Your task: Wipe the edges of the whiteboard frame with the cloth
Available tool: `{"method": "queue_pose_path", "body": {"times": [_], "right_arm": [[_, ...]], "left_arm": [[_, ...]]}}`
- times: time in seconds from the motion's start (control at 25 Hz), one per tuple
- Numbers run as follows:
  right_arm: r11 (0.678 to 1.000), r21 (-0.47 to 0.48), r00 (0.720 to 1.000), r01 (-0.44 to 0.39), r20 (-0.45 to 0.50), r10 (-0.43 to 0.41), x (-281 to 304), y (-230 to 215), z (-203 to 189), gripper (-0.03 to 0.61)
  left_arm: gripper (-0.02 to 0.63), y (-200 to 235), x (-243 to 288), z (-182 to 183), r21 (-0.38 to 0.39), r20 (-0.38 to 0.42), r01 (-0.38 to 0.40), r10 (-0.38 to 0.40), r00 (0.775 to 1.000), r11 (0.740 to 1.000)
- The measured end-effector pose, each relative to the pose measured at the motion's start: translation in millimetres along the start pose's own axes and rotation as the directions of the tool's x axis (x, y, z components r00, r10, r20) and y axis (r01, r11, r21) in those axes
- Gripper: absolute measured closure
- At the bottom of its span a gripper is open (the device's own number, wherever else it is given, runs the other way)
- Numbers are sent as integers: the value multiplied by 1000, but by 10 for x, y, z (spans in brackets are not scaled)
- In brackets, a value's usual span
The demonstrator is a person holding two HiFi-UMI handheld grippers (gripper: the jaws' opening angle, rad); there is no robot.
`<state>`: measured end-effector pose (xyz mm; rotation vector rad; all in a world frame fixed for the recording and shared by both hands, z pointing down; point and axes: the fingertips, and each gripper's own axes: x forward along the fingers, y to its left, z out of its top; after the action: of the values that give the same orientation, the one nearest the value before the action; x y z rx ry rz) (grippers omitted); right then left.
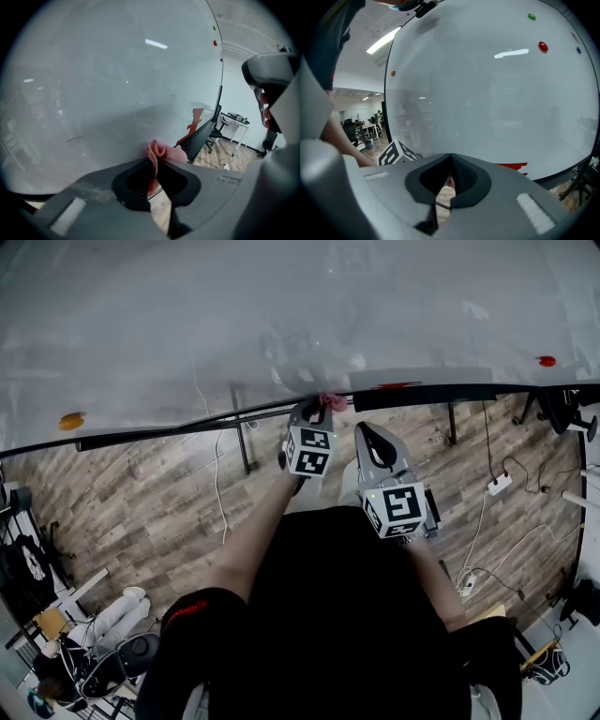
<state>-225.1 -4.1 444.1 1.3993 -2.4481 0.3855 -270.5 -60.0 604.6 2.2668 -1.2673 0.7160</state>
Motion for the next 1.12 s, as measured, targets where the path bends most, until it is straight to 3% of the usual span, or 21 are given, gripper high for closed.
{"method": "queue_pose_path", "body": {"times": [1.12], "right_arm": [[998,-35,999,-54,-2,54,296,568,41,577]], "left_arm": [[586,574,-316,-205,-24,8,-41,41,999,999]]}}
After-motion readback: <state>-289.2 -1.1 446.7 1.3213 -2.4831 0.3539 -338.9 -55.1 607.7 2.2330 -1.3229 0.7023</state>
